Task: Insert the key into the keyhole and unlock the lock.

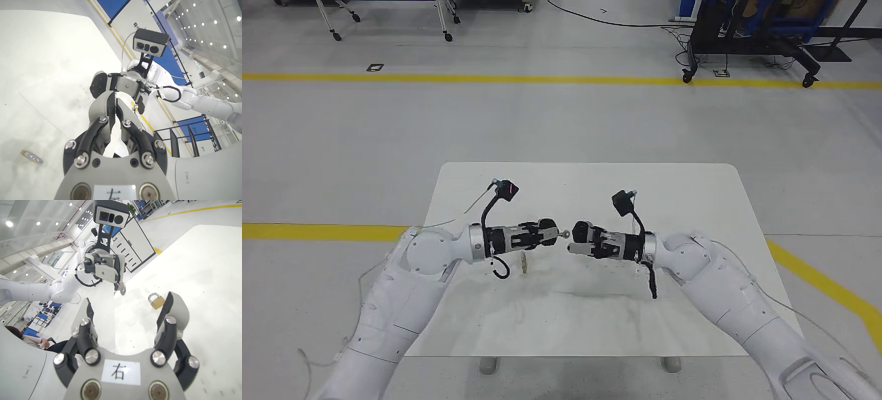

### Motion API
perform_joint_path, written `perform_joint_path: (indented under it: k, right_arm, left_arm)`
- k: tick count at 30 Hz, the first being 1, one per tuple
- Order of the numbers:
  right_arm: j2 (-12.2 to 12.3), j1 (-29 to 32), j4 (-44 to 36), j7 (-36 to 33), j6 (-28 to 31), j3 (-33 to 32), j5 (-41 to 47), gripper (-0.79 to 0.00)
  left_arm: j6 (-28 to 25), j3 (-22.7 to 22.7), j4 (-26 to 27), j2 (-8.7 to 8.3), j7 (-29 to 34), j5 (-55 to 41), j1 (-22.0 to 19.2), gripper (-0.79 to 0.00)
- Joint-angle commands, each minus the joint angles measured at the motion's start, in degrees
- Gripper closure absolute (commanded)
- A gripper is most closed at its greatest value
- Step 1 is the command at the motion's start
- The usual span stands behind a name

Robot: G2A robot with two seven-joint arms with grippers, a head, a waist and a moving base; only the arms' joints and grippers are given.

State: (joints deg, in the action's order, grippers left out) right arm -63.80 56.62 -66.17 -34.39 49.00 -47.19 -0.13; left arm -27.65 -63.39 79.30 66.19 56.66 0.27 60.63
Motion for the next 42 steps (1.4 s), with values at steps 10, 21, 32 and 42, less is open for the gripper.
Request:
perform_joint_path:
  k: [10,21,32,42]
  right_arm:
    - [-0.15,-0.09,0.59,-3.55,0.98,-0.06,4.16,-0.345]
    - [-0.7,-0.87,1.61,-5.53,1.59,0.68,5.67,-0.268]
    - [-0.94,-0.86,1.49,-5.67,2.36,0.58,4.86,0.0]
    - [-0.43,0.59,1.35,-3.8,2.23,-1.31,2.14,0.0]
  left_arm:
    - [0.21,1.61,-0.94,-0.09,0.84,0.27,-0.98,0.0]
    - [0.33,2.47,-1.6,-0.21,1.68,-1.6,-1.64,0.0]
    - [0.68,3.22,-1.79,-0.39,0.67,0.05,-2.03,0.0]
    - [0.62,2.36,-1.56,-0.63,-2.42,-0.4,-1.81,-0.785]
